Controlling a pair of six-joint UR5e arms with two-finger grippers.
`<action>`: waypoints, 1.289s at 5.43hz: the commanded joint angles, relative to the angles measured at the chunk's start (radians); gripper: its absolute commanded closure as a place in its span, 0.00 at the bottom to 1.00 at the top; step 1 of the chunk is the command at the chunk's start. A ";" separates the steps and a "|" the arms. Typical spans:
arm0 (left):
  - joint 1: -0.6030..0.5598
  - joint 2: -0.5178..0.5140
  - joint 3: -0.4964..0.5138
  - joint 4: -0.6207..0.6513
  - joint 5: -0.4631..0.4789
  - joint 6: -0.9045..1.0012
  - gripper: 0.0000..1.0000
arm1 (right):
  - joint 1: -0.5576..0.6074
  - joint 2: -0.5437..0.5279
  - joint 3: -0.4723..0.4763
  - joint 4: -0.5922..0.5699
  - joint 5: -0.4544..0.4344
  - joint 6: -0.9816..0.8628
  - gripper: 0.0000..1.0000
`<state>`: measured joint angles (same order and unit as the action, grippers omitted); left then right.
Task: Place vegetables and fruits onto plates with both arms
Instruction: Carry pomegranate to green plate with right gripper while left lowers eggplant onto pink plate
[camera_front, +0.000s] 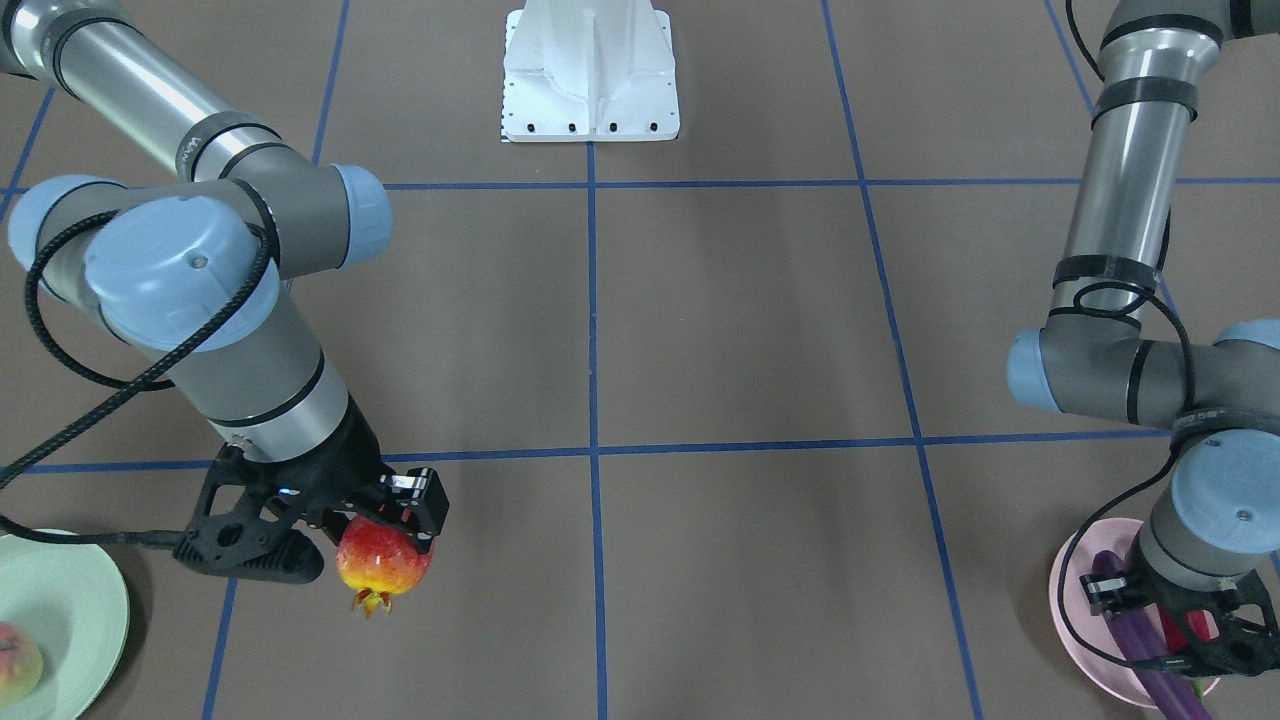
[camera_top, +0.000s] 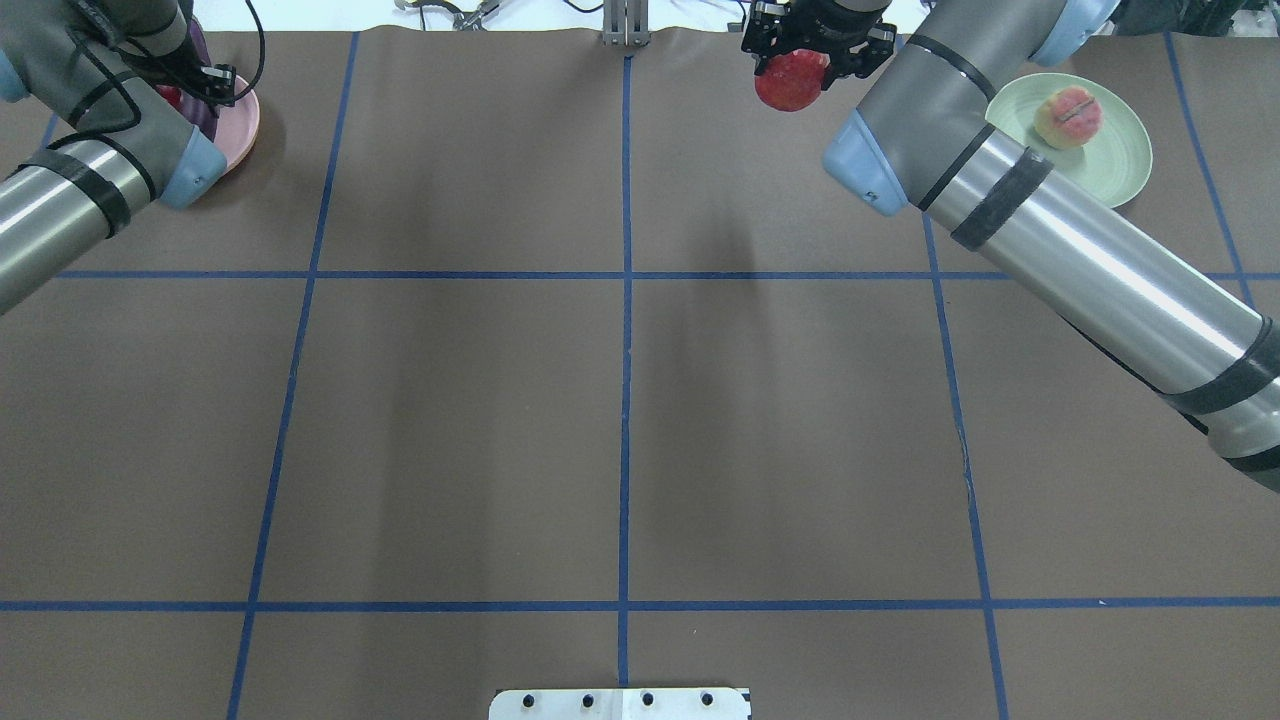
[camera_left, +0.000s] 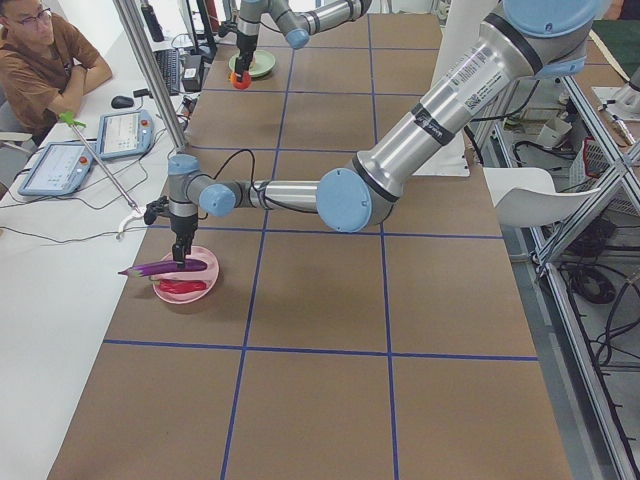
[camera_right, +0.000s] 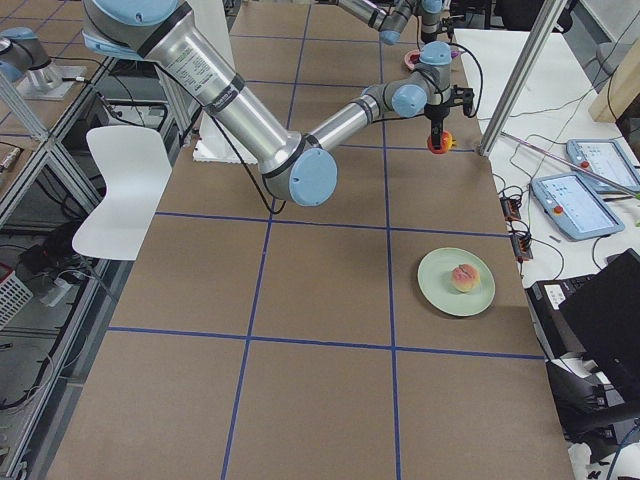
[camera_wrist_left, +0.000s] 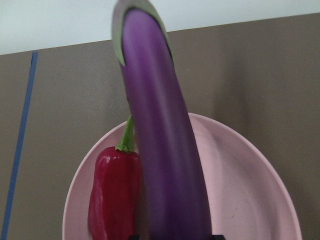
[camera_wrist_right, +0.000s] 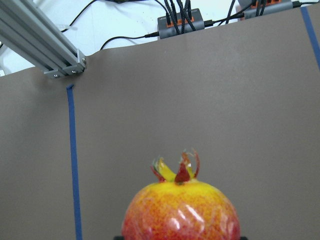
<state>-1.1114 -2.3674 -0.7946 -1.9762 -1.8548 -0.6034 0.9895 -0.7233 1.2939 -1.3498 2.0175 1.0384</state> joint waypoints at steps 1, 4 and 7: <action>-0.005 0.038 -0.178 0.124 -0.007 0.048 0.00 | 0.102 -0.063 -0.030 -0.005 0.000 -0.256 1.00; -0.018 0.036 -0.417 0.360 -0.121 0.034 0.00 | 0.187 -0.128 -0.186 0.052 -0.072 -0.558 1.00; -0.012 0.022 -0.436 0.378 -0.135 -0.038 0.00 | 0.158 -0.225 -0.183 0.110 -0.069 -0.572 1.00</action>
<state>-1.1241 -2.3433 -1.2276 -1.6010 -1.9873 -0.6345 1.1661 -0.9331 1.1109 -1.2436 1.9474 0.4659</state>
